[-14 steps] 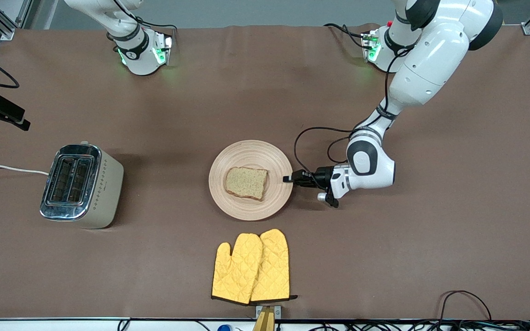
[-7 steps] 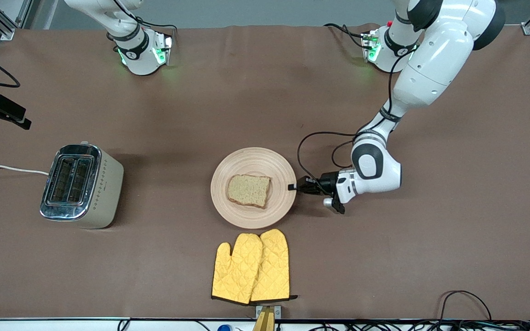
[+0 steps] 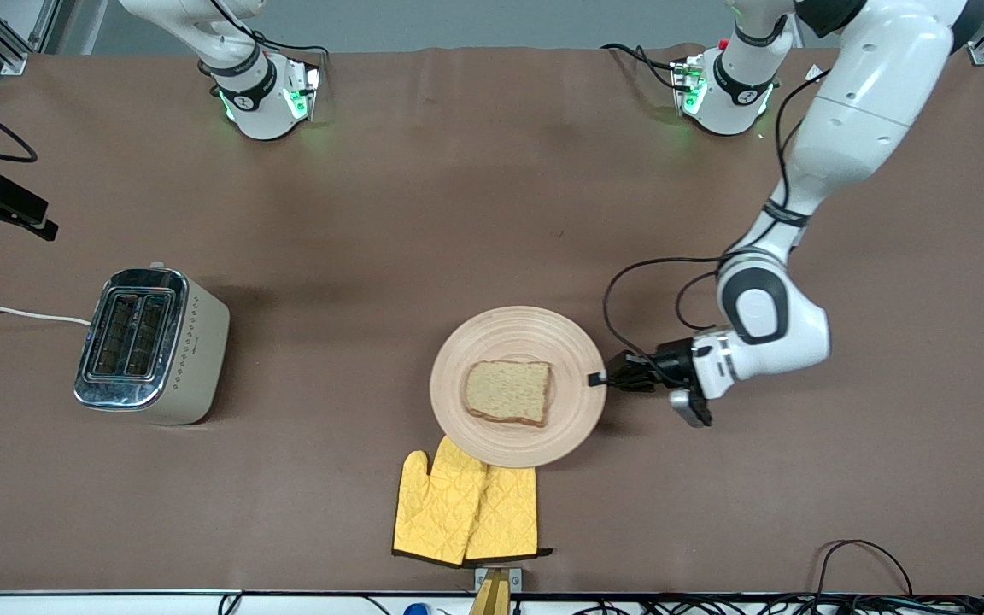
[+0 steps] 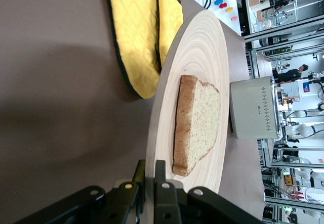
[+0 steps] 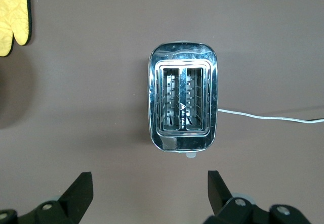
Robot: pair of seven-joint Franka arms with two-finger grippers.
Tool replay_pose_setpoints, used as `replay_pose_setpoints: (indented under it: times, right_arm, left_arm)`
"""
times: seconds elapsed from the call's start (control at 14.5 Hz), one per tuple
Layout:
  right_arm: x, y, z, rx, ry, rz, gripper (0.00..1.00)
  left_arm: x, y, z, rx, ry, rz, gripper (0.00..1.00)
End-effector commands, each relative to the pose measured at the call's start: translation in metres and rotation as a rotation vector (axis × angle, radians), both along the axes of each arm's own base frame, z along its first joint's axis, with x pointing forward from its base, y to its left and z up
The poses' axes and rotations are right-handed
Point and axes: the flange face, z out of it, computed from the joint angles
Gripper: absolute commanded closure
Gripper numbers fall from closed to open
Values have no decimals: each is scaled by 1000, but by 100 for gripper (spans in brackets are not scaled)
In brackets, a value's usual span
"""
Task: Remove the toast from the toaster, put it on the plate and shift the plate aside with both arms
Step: 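Slide the plate with the left gripper away from the toaster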
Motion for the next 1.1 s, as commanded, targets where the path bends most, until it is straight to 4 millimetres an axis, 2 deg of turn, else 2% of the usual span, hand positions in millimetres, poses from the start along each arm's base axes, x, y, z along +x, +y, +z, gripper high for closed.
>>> replay_pose_setpoints:
  times: [0.0,0.41,0.69,0.9,1.03]
  right_arm:
    - [-6,1,3,-10,24,11,0]
    - [-7,0,4,-8,24,10,0]
    - [-6,1,3,-8,24,11,0]
    - [-6,0,3,-8,22,11,0]
    - [-7,2,4,-10,22,13,0]
  left_arm:
    - [5,60,21,-7,19,-12,100]
    - [1,202,4,-95,93,60,100]
    - [-5,273,0,-54,110,94,100]
    - [-12,320,-16,-19,136,131,100]
    - [-18,338,-25,-7,148,142,100]
